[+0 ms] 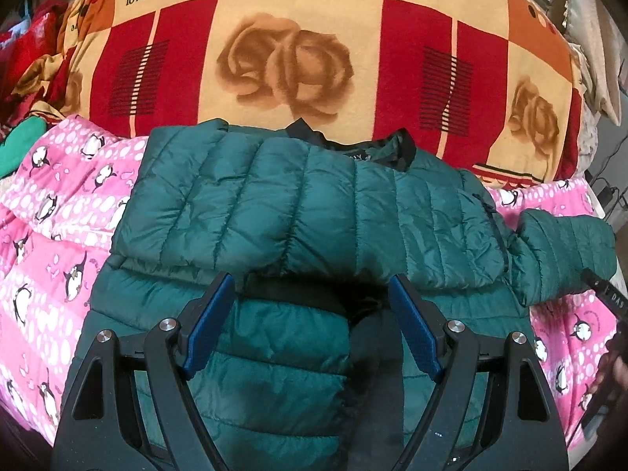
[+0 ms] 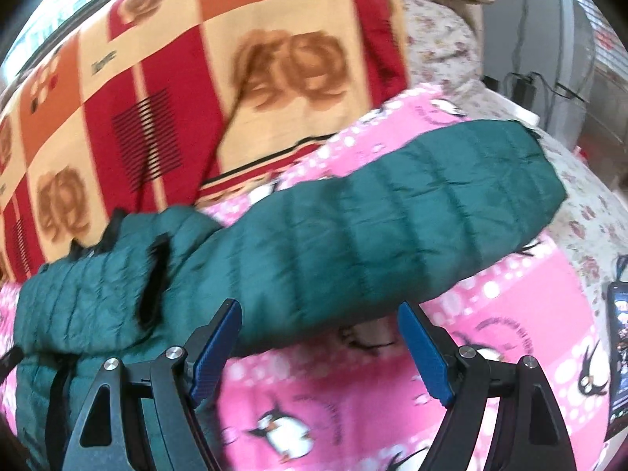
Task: Fold large clothes
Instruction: 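Grasp the sleeve cuff with the right gripper and lift it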
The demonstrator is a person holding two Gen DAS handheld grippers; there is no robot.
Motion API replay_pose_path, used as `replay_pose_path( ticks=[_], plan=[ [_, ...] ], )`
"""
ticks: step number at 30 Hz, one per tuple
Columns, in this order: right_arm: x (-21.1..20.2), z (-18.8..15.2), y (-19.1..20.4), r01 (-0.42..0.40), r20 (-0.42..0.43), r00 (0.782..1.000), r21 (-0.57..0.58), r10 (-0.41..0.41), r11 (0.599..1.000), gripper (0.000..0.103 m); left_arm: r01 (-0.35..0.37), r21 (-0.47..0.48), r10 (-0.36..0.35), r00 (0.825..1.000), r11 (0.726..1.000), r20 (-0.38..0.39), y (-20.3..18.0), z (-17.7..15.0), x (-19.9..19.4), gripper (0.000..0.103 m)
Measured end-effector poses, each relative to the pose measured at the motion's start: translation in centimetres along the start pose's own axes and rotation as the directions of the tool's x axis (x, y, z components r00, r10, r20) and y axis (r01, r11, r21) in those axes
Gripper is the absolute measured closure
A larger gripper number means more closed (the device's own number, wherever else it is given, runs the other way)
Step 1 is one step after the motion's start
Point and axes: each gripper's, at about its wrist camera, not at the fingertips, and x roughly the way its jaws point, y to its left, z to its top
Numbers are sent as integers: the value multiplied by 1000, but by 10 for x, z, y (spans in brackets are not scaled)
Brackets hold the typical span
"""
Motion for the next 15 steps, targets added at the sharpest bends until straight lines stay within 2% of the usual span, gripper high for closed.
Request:
replay_pose_path(
  ticks=[7, 15],
  plan=[
    [4, 13, -49, 62, 16, 998, 107, -64, 992, 23, 8, -1, -8, 1000, 1000, -12, 1, -2, 6, 22],
    [15, 27, -116, 113, -3, 993, 258, -116, 960, 23, 15, 1, -15, 1000, 1000, -27, 0, -4, 12, 22]
  ],
)
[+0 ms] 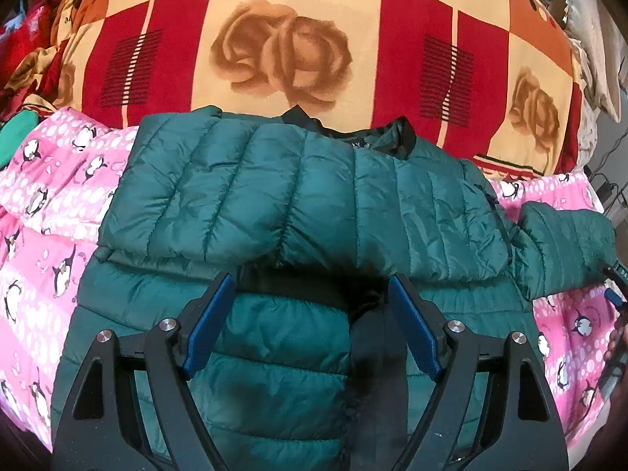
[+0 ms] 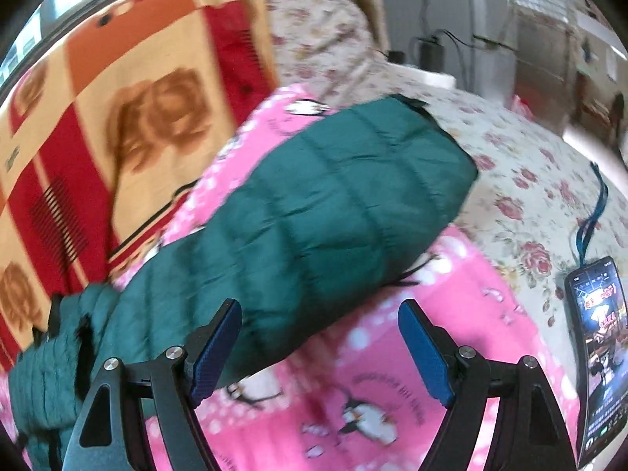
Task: Fold large clothes
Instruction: 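Grasp the sleeve cuff with the right gripper and lift it, then fold the sleeve across the jacket toward the left gripper, release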
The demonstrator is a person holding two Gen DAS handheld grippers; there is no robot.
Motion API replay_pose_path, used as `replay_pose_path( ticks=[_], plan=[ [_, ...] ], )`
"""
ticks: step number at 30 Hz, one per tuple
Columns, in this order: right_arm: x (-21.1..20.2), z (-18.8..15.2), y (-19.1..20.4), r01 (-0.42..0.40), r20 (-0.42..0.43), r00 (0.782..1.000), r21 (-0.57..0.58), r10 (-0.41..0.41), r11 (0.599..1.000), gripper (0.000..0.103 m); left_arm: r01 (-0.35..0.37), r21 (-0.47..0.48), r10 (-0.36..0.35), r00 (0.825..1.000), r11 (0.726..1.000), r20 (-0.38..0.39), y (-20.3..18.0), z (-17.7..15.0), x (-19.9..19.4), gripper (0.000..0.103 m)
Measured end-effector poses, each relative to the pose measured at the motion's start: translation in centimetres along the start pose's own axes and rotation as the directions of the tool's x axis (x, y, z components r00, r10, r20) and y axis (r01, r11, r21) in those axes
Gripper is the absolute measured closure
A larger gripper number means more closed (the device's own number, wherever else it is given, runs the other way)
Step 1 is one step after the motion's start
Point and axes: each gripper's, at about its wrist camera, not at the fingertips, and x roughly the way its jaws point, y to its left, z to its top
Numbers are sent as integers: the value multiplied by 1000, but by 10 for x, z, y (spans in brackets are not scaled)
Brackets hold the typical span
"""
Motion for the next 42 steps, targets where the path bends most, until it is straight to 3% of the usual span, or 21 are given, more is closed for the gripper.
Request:
replay_pose_path(
  ticks=[11, 15, 18, 19, 20, 25, 33, 42],
  plan=[
    [41, 40, -47, -84, 29, 996, 202, 80, 976, 23, -9, -6, 9, 1000, 1000, -17, 2, 1, 9, 22],
    [47, 47, -46, -94, 56, 995, 198, 84, 976, 24, -13, -8, 12, 1000, 1000, -22, 4, 1, 12, 22],
    [38, 46, -40, -155, 109, 984, 152, 139, 976, 62, -13, -13, 13, 1000, 1000, -20, 6, 1, 12, 22],
    [35, 45, -38, -168, 118, 981, 142, 152, 976, 70, -14, -16, 13, 1000, 1000, -19, 6, 2, 11, 22],
    [30, 44, -36, -194, 132, 975, 127, 178, 973, 78, -13, -18, 13, 1000, 1000, -18, 7, 2, 11, 22],
    [5, 35, -12, -358, 137, 928, 73, 346, 931, 81, -40, -7, 40, 999, 999, 4, 9, 3, 3, 22],
    [-44, 10, 65, -520, 78, 847, -83, 526, 850, 86, -94, 3, 93, 993, 996, 77, 21, 11, -21, 22],
    [-53, -31, 147, -559, -69, 826, -230, 559, 797, 92, -111, -55, 115, 990, 992, 81, 49, 11, -28, 22]
  ],
)
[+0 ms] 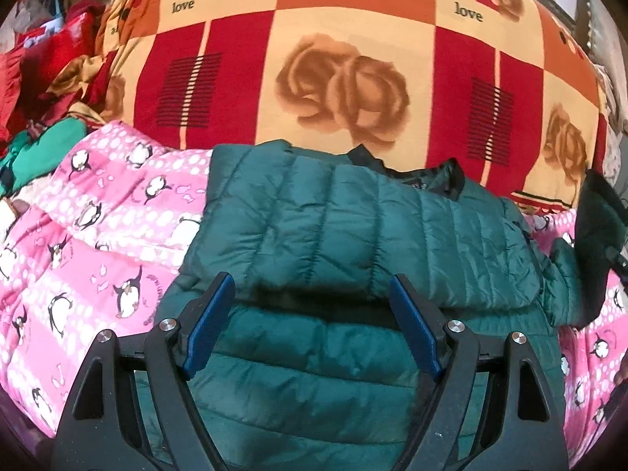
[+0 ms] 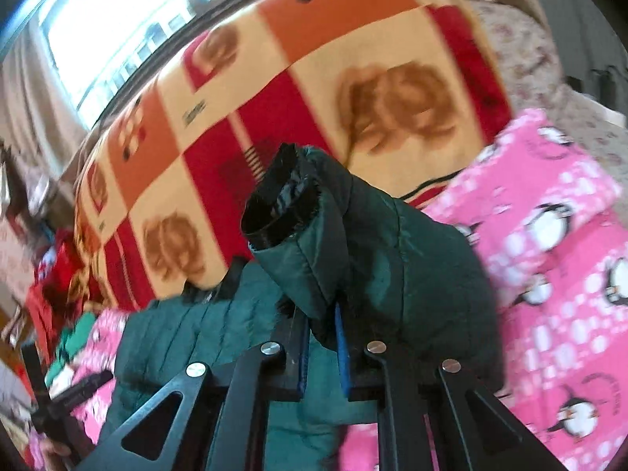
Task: Fold large clothes
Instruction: 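Fold the sleeve across the jacket toward the left gripper, release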
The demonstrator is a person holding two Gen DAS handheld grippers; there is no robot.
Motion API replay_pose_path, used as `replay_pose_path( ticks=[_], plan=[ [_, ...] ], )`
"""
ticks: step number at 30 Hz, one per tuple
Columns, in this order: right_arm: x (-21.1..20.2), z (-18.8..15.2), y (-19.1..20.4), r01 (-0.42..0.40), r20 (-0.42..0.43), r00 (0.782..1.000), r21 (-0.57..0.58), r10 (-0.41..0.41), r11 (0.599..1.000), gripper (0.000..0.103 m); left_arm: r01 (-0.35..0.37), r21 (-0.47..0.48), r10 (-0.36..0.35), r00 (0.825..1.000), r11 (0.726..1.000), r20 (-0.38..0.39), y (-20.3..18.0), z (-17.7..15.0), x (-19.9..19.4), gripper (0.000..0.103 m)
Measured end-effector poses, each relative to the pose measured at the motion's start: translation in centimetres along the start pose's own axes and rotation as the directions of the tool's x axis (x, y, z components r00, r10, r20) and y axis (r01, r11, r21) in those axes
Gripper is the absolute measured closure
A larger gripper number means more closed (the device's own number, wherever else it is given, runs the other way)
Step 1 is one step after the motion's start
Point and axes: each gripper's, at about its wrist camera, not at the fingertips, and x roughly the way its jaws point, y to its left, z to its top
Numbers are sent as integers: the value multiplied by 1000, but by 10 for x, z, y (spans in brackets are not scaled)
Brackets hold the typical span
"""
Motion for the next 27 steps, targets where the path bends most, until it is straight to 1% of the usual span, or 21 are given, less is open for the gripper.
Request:
replay_pose_path(
  ticks=[5, 9, 11, 13, 14, 15, 16, 17, 19, 20, 24, 27],
  plan=[
    [27, -17, 35, -33, -66, 997, -56, 30, 998, 92, -9, -8, 9, 1000, 1000, -5, 4, -2, 3, 22],
    [55, -32, 51, -28, -131, 991, -91, 16, 995, 92, -5, -13, 5, 1000, 1000, -12, 6, -2, 6, 22],
    [73, -39, 50, -4, -178, 984, -82, -11, 997, 91, -3, -10, 3, 1000, 1000, -15, 6, -3, 7, 22],
    [87, -44, 48, 42, -222, 973, -88, -60, 995, 91, -1, -4, 1, 1000, 1000, -17, 6, -4, 8, 22],
    [91, -47, 49, 72, -228, 969, -112, -96, 991, 91, -1, -2, 1, 1000, 1000, -18, 6, -5, 8, 22],
    [91, -48, 51, 86, -217, 969, -138, -115, 987, 91, -1, -3, 1, 1000, 1000, -19, 6, -5, 10, 22],
    [89, -51, 56, 110, -193, 970, -189, -146, 976, 85, 0, -6, 0, 1000, 1000, -22, 7, -5, 11, 22],
    [89, -52, 60, 123, -180, 970, -220, -165, 968, 71, 1, -11, -1, 1000, 1000, -26, 8, -5, 12, 22],
    [90, -53, 67, 137, -162, 969, -273, -186, 952, 52, 2, -22, -3, 999, 1000, -33, 10, -5, 15, 22],
    [92, -53, 69, 142, -158, 968, -287, -193, 947, 50, 3, -25, -4, 999, 1000, -35, 10, -5, 16, 22],
    [104, -51, 74, 195, -134, 958, -339, -252, 920, 50, 1, -20, -2, 999, 1000, -42, 10, -6, 19, 22],
    [114, -46, 73, 224, -133, 950, -339, -282, 914, 50, 0, -18, -1, 999, 1000, -40, 10, -6, 19, 22]
  ],
)
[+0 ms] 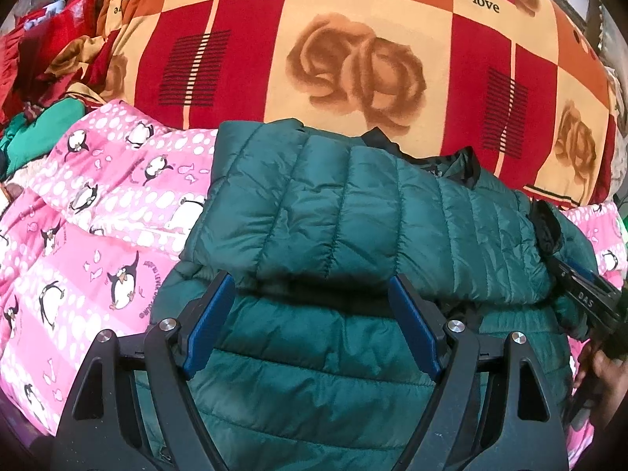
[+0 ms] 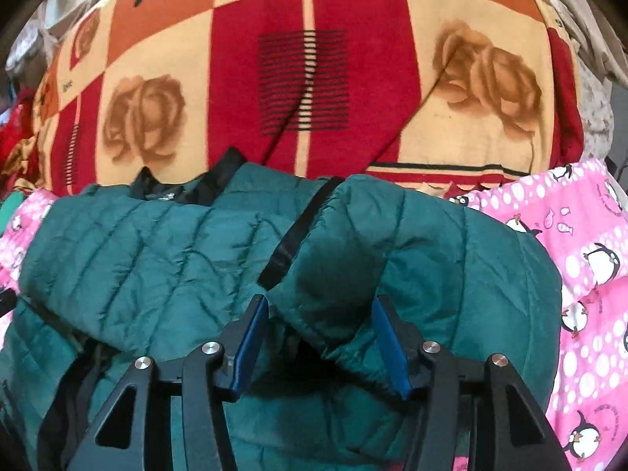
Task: Fold large clothes
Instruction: 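Fold the sleeve across the jacket toward the left gripper, release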
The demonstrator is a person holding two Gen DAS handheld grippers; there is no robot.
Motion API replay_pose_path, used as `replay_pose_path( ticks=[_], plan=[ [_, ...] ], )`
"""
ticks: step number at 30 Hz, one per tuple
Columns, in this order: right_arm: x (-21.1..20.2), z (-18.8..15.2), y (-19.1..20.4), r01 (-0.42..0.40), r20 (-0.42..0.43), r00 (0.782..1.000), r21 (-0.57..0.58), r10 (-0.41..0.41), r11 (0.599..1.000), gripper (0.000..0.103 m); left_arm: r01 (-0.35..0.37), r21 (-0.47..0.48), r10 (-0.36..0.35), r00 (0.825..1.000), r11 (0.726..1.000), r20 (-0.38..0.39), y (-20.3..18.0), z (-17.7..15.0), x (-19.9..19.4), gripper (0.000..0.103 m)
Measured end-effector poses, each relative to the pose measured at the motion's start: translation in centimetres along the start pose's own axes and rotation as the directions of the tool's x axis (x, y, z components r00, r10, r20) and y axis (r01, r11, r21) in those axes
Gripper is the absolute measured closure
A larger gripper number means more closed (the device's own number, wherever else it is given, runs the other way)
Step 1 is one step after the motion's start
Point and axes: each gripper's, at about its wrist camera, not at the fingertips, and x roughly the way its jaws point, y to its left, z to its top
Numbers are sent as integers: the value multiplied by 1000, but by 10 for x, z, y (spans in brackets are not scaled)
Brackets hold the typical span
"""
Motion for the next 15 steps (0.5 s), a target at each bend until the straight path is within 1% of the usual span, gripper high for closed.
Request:
replay_pose_path(
  ticks=[3, 6, 8, 9, 10, 11, 13, 15],
  plan=[
    [8, 2, -5, -15, -14, 1000, 21, 15, 1000, 50, 0, 2, 0, 1000, 1000, -3, 0, 0, 0, 22],
    [15, 5, -11, -54, -35, 998, 54, 56, 997, 50, -1, 4, 1, 1000, 1000, -4, -1, -2, 0, 22],
    [16, 5, -15, -73, -31, 997, 60, 75, 995, 51, -4, 10, 4, 1000, 1000, -2, -1, -2, -1, 22],
    [16, 4, -17, -80, -26, 996, 72, 82, 994, 53, -5, 12, 5, 1000, 1000, -1, -1, -2, -1, 22],
    [15, 3, -19, -84, -23, 996, 83, 86, 993, 63, -6, 11, 6, 1000, 1000, 1, 0, -2, -2, 22],
    [12, 3, -22, -96, -17, 995, 102, 99, 990, 72, -7, 10, 7, 1000, 1000, 4, 1, -2, -3, 22],
    [3, 4, -22, -128, -5, 992, 120, 129, 985, 76, -6, 6, 6, 1000, 1000, 4, 3, -2, -4, 22],
    [-10, 8, -18, -161, 15, 987, 114, 161, 980, 77, -6, 2, 6, 1000, 1000, 4, 5, -1, -4, 22]
  ],
)
